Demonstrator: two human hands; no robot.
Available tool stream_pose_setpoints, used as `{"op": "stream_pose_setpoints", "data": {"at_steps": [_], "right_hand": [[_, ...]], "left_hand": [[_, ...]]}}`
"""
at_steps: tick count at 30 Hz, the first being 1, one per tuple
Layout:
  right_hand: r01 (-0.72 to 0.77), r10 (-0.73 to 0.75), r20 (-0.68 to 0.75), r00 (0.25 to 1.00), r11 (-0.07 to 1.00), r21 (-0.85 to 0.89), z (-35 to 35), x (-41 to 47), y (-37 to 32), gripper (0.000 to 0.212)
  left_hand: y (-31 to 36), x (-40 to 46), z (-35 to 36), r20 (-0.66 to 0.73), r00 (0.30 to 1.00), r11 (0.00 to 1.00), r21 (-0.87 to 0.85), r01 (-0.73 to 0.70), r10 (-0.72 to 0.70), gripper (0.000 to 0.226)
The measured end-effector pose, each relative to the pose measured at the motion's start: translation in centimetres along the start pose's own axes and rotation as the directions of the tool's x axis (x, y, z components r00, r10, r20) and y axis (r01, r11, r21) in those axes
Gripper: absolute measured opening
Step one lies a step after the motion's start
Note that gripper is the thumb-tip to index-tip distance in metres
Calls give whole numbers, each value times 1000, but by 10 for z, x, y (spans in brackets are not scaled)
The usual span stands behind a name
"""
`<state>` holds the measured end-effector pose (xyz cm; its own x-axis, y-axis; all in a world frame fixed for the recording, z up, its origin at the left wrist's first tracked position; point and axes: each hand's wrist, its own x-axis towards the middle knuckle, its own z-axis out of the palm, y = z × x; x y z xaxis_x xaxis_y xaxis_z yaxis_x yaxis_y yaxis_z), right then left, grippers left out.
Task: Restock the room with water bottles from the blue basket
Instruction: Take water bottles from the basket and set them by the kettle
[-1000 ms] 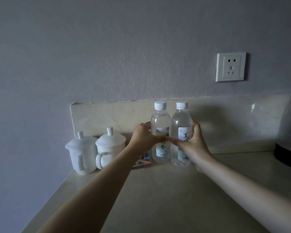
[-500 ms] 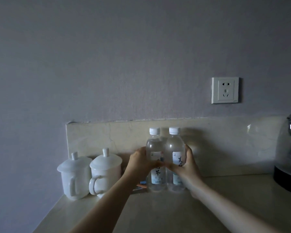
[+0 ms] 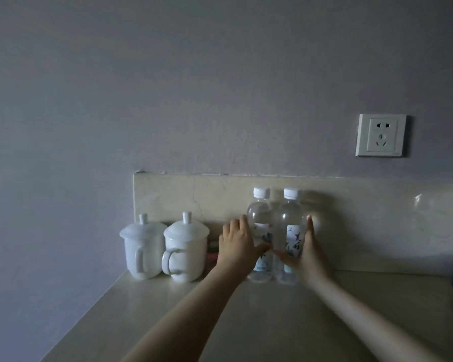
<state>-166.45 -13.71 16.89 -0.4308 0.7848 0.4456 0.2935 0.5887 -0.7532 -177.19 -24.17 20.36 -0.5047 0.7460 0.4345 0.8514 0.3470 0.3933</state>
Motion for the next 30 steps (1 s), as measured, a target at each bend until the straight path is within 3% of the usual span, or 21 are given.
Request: {"op": "stream_pose_setpoints", "data": {"at_steps": [4, 13, 16, 19, 21, 24, 30], "right_hand": [[-29, 29, 1, 1000, 1000, -10, -1, -3, -1, 123], [-28, 14, -119, 993, 993, -116, 2, -44, -47, 109], [15, -18, -38, 999, 996, -87, 19, -73, -82, 104], [75, -83, 84, 993, 992, 97, 46, -110, -124, 101], [69, -103, 160, 982, 977, 202, 67, -137, -151, 97], [106, -165, 249, 954, 966, 235, 97, -177, -189, 78], [160, -261, 418, 870, 952, 262, 160, -259, -255, 66]], "left_hand": [[4, -11, 1, -2, 1000, 997, 75, 31, -31, 76], [-28, -56, -40, -130, 991, 999, 28, 17, -13, 54], [-44, -76, -61, -137, 991, 999, 48, 11, -4, 51], [-63, -105, -85, -142, 990, 999, 45, 13, -6, 43], [-83, -126, -105, -176, 981, 997, 5, 78, -76, 37], [-123, -162, -139, -233, 959, 987, -55, 150, -159, 29], [-209, -255, -206, -284, 883, 927, -92, 363, -374, 25]]}}
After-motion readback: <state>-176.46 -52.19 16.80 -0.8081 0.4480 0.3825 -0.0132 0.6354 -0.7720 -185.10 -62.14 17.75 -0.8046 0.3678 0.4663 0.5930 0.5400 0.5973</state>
